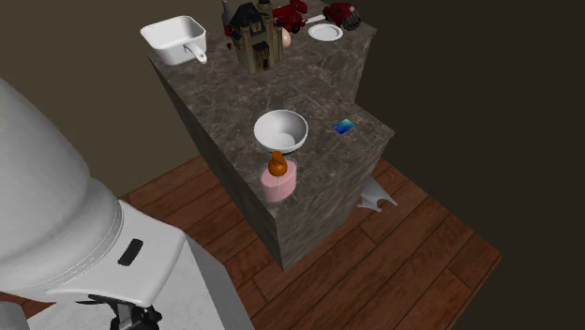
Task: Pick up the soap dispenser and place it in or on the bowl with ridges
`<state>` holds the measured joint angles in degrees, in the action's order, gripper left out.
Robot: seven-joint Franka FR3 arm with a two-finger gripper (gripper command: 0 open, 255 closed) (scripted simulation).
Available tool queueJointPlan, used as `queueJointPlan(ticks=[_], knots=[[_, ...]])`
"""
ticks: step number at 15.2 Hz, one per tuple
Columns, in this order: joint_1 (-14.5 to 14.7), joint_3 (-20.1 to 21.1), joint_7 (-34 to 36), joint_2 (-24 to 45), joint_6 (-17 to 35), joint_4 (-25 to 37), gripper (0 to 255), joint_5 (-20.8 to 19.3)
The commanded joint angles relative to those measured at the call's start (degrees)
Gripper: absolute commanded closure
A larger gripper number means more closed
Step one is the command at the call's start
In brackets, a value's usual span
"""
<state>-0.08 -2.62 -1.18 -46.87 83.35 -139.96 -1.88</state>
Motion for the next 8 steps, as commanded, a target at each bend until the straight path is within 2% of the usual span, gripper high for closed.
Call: queueJointPlan(ticks=[1, 8], knots=[[0.0, 0.0, 0.0, 0.0, 0.0, 0.0, 0, 0.0], [2.4, 3.1, 2.6, 9.5, 14.6, -2.0, 0, 2.9]])
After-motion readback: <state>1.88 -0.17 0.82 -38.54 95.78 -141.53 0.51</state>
